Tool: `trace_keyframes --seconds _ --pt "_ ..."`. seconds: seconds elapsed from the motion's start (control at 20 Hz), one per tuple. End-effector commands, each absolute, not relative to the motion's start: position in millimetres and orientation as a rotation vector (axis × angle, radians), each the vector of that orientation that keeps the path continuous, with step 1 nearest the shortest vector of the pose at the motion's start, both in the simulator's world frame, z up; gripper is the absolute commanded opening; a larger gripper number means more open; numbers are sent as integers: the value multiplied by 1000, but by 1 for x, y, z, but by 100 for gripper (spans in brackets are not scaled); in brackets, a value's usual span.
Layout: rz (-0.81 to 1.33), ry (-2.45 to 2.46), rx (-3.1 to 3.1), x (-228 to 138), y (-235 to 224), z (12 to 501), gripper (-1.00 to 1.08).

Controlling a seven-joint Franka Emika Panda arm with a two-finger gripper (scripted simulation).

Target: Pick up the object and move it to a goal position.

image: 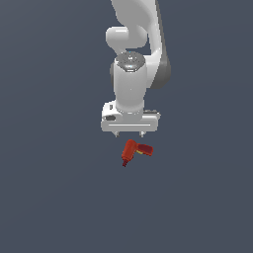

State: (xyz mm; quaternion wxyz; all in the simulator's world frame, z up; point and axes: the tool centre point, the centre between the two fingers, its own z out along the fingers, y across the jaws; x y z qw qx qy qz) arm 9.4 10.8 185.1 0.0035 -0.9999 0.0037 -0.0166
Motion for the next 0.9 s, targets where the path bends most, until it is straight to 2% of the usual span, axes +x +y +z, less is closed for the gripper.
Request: trace_keyframes --seconds 0.0,0.85 --pt "-52 12 -3134 9 11 185 108" --pt "15 -122 -3158 4 19 167 108"
